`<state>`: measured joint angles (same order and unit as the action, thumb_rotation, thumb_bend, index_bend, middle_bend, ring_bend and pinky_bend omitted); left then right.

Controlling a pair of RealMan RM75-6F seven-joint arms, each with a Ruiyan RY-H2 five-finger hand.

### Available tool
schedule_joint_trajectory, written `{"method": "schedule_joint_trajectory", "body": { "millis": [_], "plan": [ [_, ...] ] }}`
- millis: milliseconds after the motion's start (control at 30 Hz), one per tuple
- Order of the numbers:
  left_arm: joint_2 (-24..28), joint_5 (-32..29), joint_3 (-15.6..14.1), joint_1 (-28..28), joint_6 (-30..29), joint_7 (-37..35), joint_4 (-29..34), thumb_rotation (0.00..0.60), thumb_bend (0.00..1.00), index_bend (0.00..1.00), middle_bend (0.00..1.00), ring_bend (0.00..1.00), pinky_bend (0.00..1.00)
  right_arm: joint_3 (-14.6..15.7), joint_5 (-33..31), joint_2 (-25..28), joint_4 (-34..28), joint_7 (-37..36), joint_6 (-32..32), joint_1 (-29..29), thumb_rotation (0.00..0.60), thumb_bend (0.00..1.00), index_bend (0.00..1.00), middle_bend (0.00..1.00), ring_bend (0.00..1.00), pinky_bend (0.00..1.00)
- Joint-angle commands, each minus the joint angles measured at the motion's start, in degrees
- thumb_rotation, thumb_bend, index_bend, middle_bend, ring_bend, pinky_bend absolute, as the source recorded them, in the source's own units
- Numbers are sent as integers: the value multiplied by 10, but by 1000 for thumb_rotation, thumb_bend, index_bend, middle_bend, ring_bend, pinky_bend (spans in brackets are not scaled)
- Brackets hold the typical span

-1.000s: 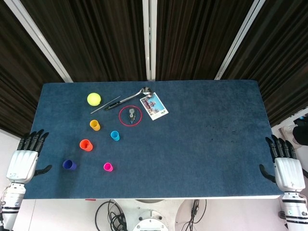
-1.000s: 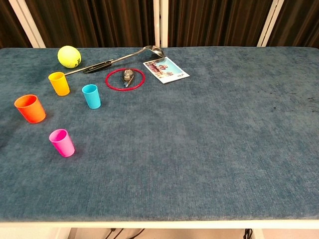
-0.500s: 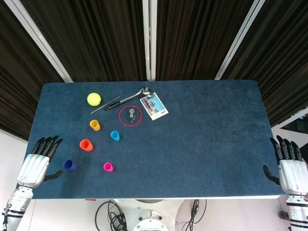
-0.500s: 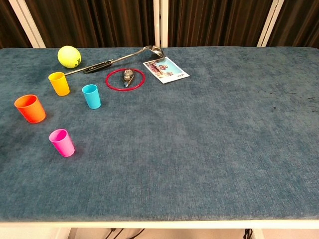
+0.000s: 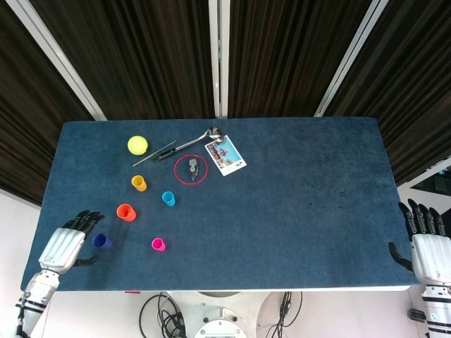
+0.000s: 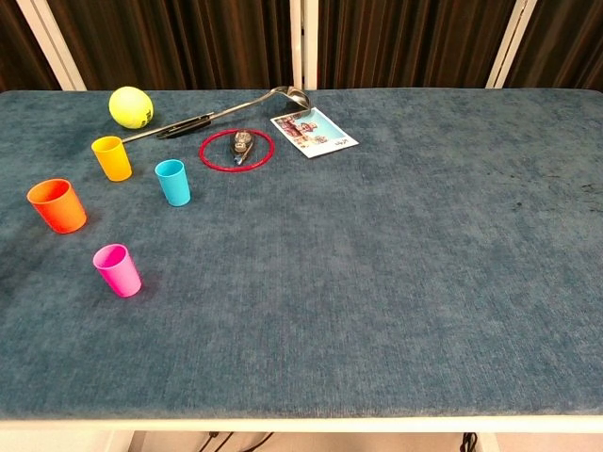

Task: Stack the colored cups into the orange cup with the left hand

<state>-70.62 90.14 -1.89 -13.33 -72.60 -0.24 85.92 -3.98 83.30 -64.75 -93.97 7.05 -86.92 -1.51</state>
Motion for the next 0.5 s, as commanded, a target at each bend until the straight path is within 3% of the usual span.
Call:
{"method": "schedule_joint_trajectory", "body": {
  "millis": [33, 333, 500],
  "plan": [
    [-10, -6, -1, -8, 14, -4, -12, 600, 140, 200, 181, 176, 388, 1, 2, 4, -2, -2, 0, 1, 600, 263, 0, 0, 0, 0],
    [-32, -14, 1, -19, 30, -23, -39, 600, 170, 263, 245, 262, 456, 3, 4, 13, -11, 2, 2, 2, 600, 261, 0, 0, 0, 0],
    [-46, -4, 0, -25, 28, -49, -67, 600, 219, 320, 314, 371, 484, 7, 5, 16, -15, 4, 13, -1, 600, 255, 0, 0, 0, 0]
  ]
}}
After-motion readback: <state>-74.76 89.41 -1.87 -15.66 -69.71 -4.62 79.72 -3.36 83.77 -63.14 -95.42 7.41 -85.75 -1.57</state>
